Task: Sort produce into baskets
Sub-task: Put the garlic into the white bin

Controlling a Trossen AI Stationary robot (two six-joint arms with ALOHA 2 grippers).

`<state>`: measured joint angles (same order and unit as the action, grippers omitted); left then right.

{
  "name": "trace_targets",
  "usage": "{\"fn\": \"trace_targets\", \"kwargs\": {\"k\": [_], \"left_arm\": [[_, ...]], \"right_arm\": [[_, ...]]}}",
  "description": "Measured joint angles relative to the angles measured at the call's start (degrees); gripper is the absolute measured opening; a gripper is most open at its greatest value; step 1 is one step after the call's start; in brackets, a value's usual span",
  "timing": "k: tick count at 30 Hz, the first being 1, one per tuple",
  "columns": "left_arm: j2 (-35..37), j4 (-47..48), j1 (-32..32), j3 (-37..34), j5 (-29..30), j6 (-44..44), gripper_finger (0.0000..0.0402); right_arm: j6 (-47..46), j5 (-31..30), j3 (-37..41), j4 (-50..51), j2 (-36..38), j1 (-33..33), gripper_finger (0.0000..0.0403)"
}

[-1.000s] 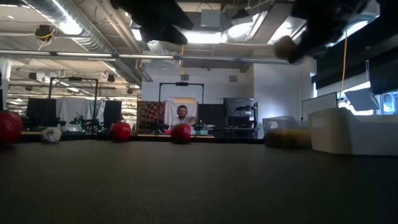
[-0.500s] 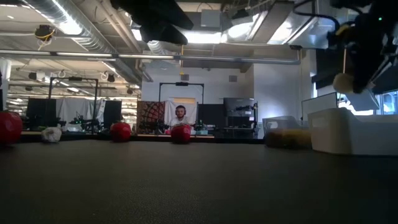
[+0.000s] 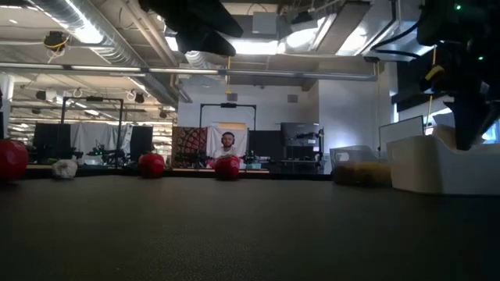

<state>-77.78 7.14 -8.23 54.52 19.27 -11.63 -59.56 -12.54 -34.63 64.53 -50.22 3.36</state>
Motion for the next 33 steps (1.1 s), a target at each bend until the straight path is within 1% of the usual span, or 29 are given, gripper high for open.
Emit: {"fn": "trace_targets", "kwargs": {"k": [8,13,18,22,27,30,33], "left_arm": [[0.0,0.0,0.0,0.0,0.0,0.0,0.0272],[0.0,0.0,0.4,0.0,0.9,-3.3,0.0272],[0.0,0.0,0.4,0.0,1.1,-3.9,0.0272],[0.0,0.0,0.4,0.0,1.1,-5.0,0.0272],[0.0,0.0,0.4,0.0,1.1,-8.0,0.0272],[0.0,0.0,0.4,0.0,1.1,-9.8,0.0272],[0.0,0.0,0.4,0.0,1.1,-9.8,0.0272]], "right_arm": [[-3.2,-2.0,0.2,-0.2,0.0,0.0,0.0048],[-3.7,-4.5,0.2,-0.2,0.0,0.0,0.0077],[-5.2,-6.9,0.2,-1.0,0.0,0.0,0.0111],[-4.7,-6.9,0.2,-0.6,0.0,0.0,0.0127],[-4.8,-6.8,0.2,-0.4,0.0,0.0,0.0131],[-4.6,-7.4,0.2,-2.1,0.0,0.0,0.0131],[-4.7,-7.4,0.2,-0.3,0.0,0.0,0.0131]]}}
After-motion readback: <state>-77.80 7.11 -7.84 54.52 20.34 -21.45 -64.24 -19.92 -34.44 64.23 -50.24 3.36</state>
